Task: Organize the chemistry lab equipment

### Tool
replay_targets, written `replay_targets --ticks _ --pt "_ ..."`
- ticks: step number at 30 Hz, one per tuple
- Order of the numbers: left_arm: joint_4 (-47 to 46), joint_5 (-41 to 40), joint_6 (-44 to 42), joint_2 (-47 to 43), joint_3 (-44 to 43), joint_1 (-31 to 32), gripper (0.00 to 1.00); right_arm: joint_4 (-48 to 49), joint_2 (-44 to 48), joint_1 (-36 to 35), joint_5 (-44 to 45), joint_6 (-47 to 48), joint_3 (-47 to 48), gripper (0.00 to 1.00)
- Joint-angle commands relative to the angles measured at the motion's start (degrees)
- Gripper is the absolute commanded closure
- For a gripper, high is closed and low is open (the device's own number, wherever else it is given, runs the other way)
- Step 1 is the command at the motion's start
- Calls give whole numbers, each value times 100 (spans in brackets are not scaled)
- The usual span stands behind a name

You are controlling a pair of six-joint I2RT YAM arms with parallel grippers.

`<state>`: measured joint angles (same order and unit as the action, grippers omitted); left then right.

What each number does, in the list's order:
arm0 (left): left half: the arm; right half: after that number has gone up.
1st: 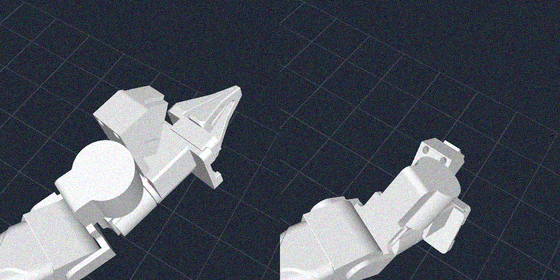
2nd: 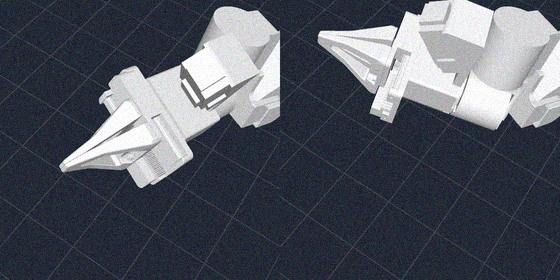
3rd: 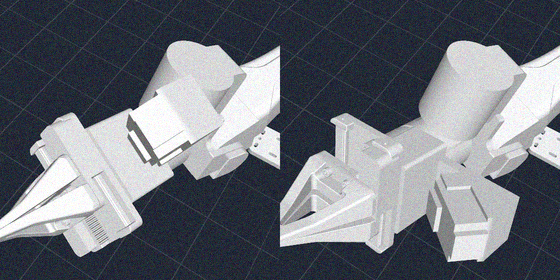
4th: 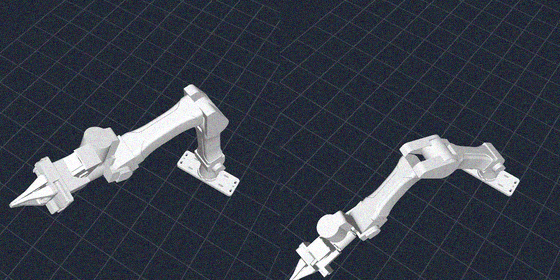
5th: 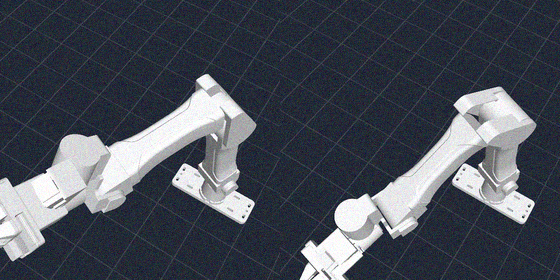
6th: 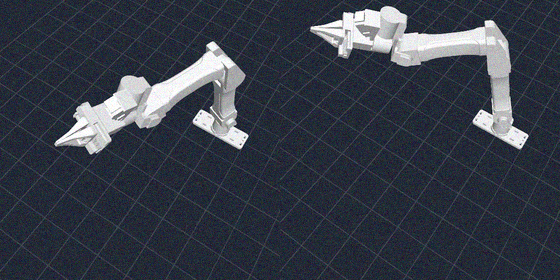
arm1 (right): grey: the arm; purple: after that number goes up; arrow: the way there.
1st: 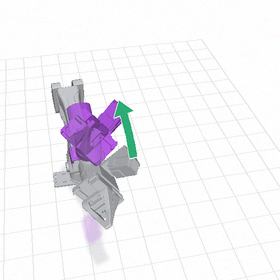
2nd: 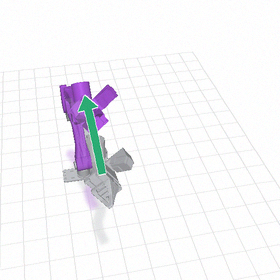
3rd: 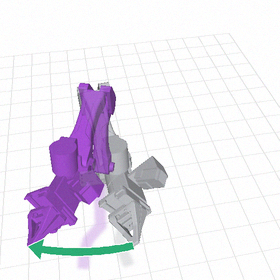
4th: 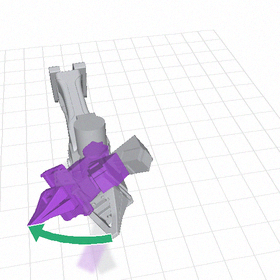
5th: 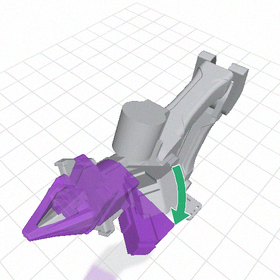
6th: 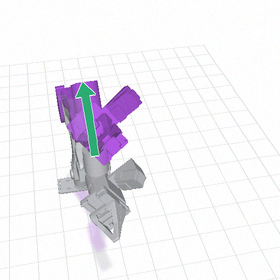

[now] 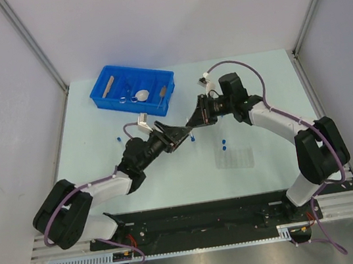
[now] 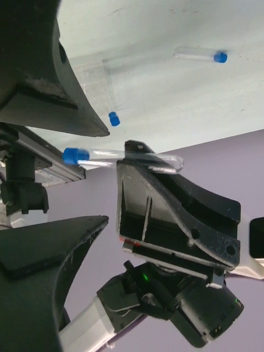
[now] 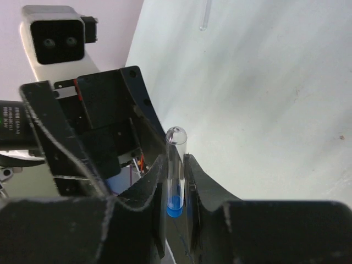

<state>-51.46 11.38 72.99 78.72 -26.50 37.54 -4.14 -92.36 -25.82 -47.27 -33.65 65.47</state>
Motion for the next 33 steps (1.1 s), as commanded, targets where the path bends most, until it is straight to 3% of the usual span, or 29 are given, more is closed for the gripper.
replay_targets --ticks 1,4,11,19,29,33 --pt "-189 181 -434 -497 206 -1 22 -279 393 -37 165 815 -8 93" --pt "38 155 -593 -866 400 -123 9 -525 499 -81 305 1368 -8 93" --pt "821 356 -689 -1447 348 -484 8 -1079 763 -449 358 2748 -35 93" --pt "1525 830 -944 -1404 40 -520 22 -1396 877 -590 358 3540 -35 93" --pt "1753 1077 -953 -1061 -311 -476 26 -1511 816 -801 525 3830 -35 93" --pt "2227 885 -1041 -876 -575 -318 38 -1519 807 -845 666 3883 -35 93"
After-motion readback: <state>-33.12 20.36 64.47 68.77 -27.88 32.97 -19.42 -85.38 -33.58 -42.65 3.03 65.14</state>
